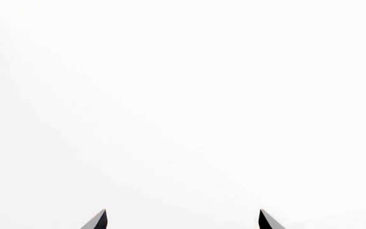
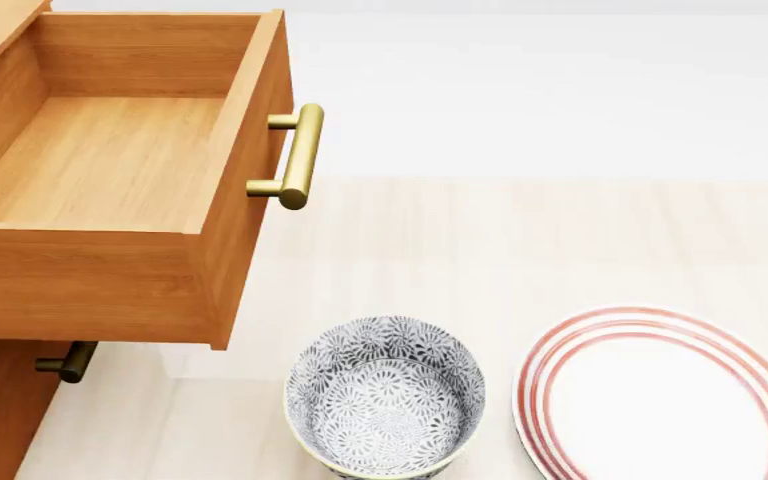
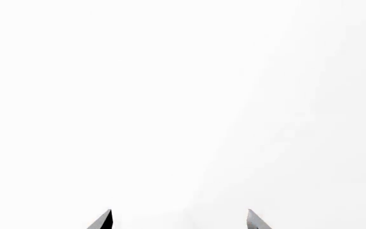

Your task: Open the top drawer of the cabinet.

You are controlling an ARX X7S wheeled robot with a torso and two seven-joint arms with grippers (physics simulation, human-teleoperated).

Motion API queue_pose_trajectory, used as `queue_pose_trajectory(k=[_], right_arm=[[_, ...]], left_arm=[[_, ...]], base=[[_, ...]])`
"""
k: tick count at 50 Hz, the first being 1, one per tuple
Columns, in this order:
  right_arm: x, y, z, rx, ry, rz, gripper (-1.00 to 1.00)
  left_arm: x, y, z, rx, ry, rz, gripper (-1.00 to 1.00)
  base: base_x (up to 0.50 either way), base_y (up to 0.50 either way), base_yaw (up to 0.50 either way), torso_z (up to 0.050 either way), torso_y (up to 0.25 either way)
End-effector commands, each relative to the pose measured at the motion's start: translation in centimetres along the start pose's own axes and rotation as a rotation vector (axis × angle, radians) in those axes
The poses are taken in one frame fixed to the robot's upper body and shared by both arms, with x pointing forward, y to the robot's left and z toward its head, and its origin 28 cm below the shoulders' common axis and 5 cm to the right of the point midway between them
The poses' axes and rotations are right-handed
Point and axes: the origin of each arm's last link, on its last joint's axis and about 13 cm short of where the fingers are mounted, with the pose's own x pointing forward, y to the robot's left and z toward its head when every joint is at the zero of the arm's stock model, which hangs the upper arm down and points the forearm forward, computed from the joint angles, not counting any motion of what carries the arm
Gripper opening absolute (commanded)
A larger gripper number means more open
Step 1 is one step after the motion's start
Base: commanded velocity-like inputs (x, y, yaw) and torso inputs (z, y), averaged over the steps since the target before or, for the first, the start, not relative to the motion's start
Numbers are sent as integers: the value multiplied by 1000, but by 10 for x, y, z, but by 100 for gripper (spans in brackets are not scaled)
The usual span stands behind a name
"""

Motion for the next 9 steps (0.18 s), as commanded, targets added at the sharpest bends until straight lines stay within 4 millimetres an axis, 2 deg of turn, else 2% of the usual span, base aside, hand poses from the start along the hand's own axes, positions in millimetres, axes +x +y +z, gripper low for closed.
queue_pose_trajectory(k=[1,9], right_arm=[[1,1,3,-5,-23,23,100],[-1,1,2,-2,-19,25,100]], left_arm=[[2,0,5,-22,-26,-31,100],[2,-1,4,-21,-23,-34,100]], base=[[0,0,0,0,0],[0,0,0,0,0]])
